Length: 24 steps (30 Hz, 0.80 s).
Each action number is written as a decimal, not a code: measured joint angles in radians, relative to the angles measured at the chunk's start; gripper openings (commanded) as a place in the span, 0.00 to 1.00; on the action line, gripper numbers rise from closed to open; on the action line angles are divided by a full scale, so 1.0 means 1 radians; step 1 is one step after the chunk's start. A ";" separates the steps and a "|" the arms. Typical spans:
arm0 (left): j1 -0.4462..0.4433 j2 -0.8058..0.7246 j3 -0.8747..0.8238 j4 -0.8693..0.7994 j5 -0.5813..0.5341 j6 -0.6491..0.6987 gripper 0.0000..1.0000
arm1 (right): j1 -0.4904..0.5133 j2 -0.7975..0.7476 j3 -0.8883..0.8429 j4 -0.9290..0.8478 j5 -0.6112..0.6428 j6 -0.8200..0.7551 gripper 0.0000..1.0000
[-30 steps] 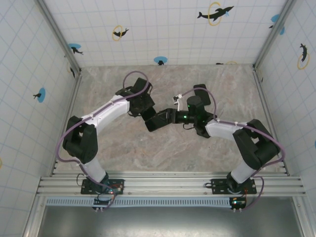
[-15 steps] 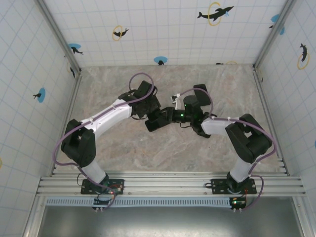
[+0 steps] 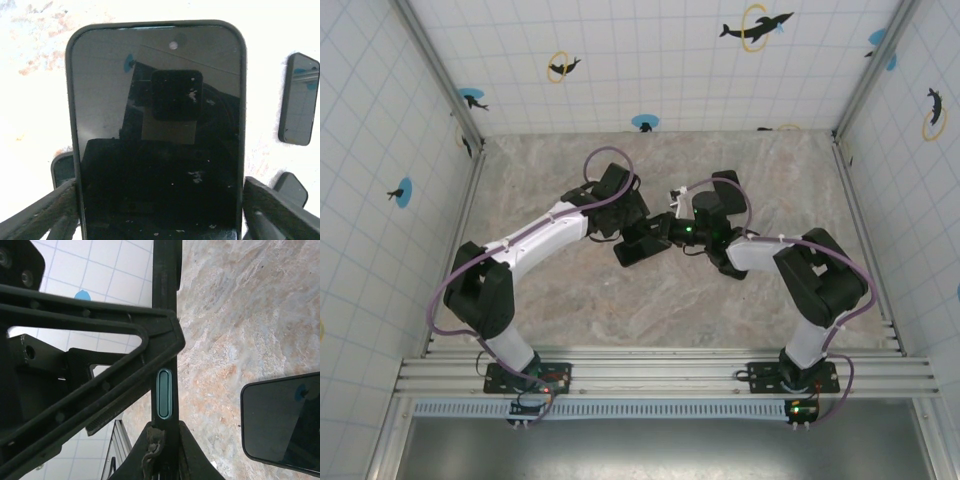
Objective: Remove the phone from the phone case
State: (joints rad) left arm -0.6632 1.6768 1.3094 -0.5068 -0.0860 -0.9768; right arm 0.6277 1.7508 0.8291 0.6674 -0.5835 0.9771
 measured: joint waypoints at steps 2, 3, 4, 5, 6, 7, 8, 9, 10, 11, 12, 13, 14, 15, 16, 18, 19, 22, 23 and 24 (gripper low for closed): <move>0.000 -0.008 0.000 0.013 0.000 0.012 0.98 | -0.003 0.000 0.000 0.002 -0.005 0.007 0.07; 0.000 -0.012 0.000 0.016 0.000 0.014 0.98 | -0.005 0.000 0.000 0.005 -0.006 0.010 0.07; 0.001 -0.021 -0.004 0.024 0.000 0.021 0.98 | -0.008 0.000 0.000 0.011 -0.010 0.014 0.07; 0.004 -0.033 -0.011 0.036 0.002 0.031 0.98 | -0.014 0.000 0.000 0.016 -0.013 0.021 0.07; 0.007 -0.045 -0.019 0.050 0.006 0.037 0.98 | -0.020 0.000 0.000 0.017 -0.015 0.027 0.07; 0.013 -0.063 -0.032 0.068 0.018 0.045 0.98 | -0.027 0.000 0.000 0.018 -0.017 0.035 0.07; 0.023 -0.080 -0.048 0.090 0.034 0.055 0.98 | -0.035 0.000 0.000 0.021 -0.019 0.047 0.07; 0.036 -0.098 -0.068 0.117 0.053 0.063 0.98 | -0.043 -0.001 0.000 0.026 -0.021 0.057 0.07; 0.055 -0.119 -0.092 0.151 0.077 0.071 0.98 | -0.052 -0.003 -0.002 0.039 -0.022 0.072 0.07; 0.077 -0.137 -0.118 0.183 0.102 0.080 0.98 | -0.061 -0.008 -0.007 0.050 -0.023 0.086 0.08; 0.097 -0.150 -0.137 0.211 0.123 0.085 0.98 | -0.067 -0.015 -0.013 0.063 -0.024 0.100 0.08; 0.122 -0.163 -0.161 0.251 0.152 0.091 0.98 | -0.075 -0.026 -0.019 0.075 -0.026 0.118 0.09; 0.145 -0.171 -0.182 0.290 0.179 0.095 0.98 | -0.082 -0.037 -0.026 0.090 -0.029 0.137 0.09; 0.164 -0.175 -0.196 0.320 0.203 0.098 0.97 | -0.087 -0.047 -0.033 0.109 -0.032 0.157 0.09; 0.185 -0.177 -0.211 0.362 0.236 0.099 0.96 | -0.092 -0.057 -0.040 0.135 -0.038 0.185 0.09; 0.212 -0.176 -0.228 0.425 0.296 0.100 0.95 | -0.098 -0.070 -0.048 0.195 -0.050 0.234 0.09; 0.222 -0.176 -0.232 0.454 0.328 0.099 0.93 | -0.100 -0.075 -0.051 0.219 -0.054 0.257 0.10; 0.242 -0.167 -0.227 0.532 0.418 0.097 0.87 | -0.100 -0.093 -0.052 0.268 -0.072 0.311 0.10; 0.249 -0.159 -0.224 0.561 0.448 0.091 0.84 | -0.100 -0.100 -0.052 0.282 -0.076 0.325 0.10; 0.255 -0.153 -0.224 0.587 0.472 0.086 0.82 | -0.100 -0.105 -0.052 0.289 -0.077 0.335 0.10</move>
State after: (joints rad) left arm -0.4080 1.5238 1.0859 0.0807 0.3862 -0.8906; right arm 0.5282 1.6463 0.7773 0.9562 -0.6609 1.3117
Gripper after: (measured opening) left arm 0.863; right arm 0.124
